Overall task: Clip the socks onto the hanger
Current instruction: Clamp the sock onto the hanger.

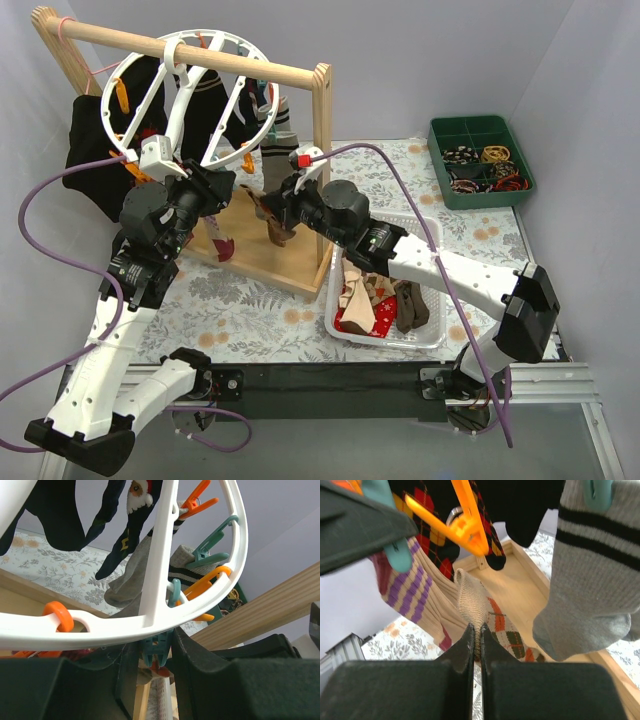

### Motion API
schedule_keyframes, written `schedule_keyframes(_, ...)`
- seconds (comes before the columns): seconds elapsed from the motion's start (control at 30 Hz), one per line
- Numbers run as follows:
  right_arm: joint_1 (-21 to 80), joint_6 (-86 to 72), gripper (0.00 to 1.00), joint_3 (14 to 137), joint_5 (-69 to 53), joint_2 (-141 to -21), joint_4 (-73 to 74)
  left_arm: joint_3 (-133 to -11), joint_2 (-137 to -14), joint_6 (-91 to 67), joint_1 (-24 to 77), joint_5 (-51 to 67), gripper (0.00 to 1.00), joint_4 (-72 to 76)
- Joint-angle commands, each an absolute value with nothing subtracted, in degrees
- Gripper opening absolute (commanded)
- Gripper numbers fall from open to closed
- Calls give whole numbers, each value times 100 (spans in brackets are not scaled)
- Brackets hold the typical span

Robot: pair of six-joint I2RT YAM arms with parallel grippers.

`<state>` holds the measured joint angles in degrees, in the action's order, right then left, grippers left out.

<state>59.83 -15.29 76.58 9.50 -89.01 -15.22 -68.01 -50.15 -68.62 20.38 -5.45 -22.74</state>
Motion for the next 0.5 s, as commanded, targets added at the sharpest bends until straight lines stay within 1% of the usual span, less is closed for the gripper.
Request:
schedule_keyframes(0.0, 6038, -1678, 1, 8007, 1046, -8912, -2127, -6891, -5027, -6908, 2039, -615, 0, -2514)
schedule_keyframes(0.47, 6179, -1749, 1, 8033, 932, -8921, -2311, -6838, -5124, -7093, 2048, -879, 0, -2470)
